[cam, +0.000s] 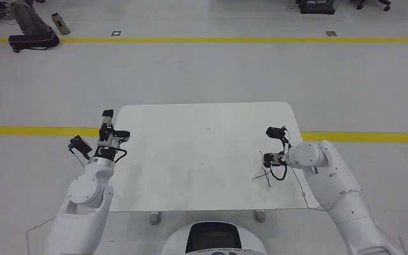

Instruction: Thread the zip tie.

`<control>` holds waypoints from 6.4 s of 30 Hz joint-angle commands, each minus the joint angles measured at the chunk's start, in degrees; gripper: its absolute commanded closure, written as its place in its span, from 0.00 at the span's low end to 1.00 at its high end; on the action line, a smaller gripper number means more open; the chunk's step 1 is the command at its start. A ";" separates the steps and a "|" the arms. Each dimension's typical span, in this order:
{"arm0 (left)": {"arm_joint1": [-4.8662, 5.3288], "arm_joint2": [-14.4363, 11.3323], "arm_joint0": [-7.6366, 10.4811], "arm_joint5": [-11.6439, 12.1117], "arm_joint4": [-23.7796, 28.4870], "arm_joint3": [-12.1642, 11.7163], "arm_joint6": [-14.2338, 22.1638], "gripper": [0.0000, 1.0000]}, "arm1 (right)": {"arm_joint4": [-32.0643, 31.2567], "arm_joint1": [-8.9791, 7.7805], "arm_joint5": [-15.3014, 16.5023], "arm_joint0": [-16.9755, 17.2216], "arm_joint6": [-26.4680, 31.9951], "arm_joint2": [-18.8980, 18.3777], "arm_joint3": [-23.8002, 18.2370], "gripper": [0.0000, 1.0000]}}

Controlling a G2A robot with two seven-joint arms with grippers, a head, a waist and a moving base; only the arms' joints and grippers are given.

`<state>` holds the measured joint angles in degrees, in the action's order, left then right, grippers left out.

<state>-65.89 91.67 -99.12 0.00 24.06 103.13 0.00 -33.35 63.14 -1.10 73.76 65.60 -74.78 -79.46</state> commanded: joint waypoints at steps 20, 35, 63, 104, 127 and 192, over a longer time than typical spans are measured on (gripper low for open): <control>0.00 0.00 0.00 0.00 0.00 0.00 0.00 0.00 | 31.15 -0.06 16.75 -4.20 -1.84 -6.66 12.43 1.00; 0.00 0.00 0.00 0.00 0.00 0.00 0.00 0.00 | 31.15 -0.06 16.75 -4.20 -1.84 -6.66 12.43 1.00; 0.02 0.05 0.31 0.70 -1.51 -0.40 0.40 0.00 | 46.67 -0.35 20.42 -1.22 1.19 -9.48 14.16 1.00; -0.35 -17.47 3.79 2.76 -8.42 1.81 27.85 0.00 | 51.33 1.89 20.58 2.35 -9.43 1.88 6.58 1.00; -2.21 -29.57 11.55 -0.14 -3.84 -1.55 26.42 0.00 | 54.63 5.03 20.58 11.41 -17.51 -0.08 -4.52 1.00; -3.93 -38.09 15.23 -1.50 -2.92 -6.19 16.03 0.52 | 38.36 6.02 20.58 17.85 -36.10 2.22 -10.58 1.00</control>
<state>-69.83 53.59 -83.87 -1.48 21.09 96.99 15.97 5.00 69.13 19.48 91.64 29.71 -72.64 -90.04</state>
